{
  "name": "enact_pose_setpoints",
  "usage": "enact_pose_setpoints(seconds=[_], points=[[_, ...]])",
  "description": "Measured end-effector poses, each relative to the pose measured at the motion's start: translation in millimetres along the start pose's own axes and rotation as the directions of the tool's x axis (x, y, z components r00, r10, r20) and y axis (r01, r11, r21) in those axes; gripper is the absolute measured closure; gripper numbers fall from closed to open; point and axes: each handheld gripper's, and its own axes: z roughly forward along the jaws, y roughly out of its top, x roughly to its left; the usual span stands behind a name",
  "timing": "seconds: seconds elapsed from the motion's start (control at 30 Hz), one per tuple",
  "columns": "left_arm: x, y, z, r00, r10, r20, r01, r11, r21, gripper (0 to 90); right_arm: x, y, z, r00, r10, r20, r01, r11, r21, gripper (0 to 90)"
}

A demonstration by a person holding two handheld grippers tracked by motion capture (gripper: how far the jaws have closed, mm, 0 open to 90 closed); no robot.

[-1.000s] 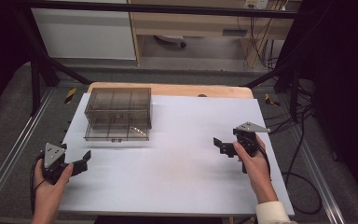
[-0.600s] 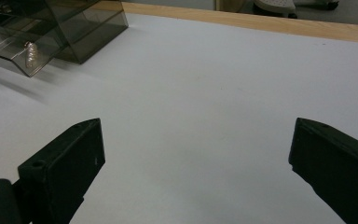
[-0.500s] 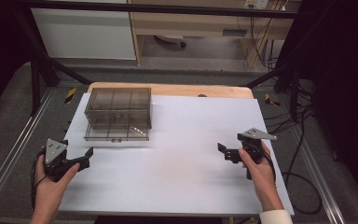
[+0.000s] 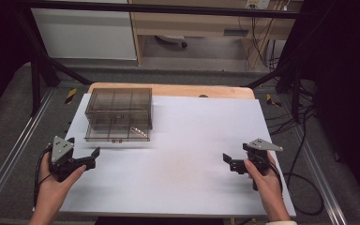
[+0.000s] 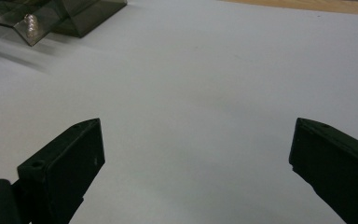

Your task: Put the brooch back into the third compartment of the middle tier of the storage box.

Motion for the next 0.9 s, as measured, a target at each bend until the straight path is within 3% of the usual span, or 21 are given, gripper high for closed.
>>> enact_pose_setpoints(seconds=[0.43,0.9], points=[[-1.4,12.7,2.8,0.9999,0.008,0.013,-0.008,0.9998,0.016,5.1,8.4,-22.1,0.4,0.9995,-0.03,0.0,0.03,0.997,0.065,3.3],[-4.9,20.8,10.1,0.9991,-0.001,0.043,-0.001,0.999,0.046,5.7,14.2,-27.6,2.8,0.9982,-0.059,-0.006,0.059,0.993,0.098,3.3]])
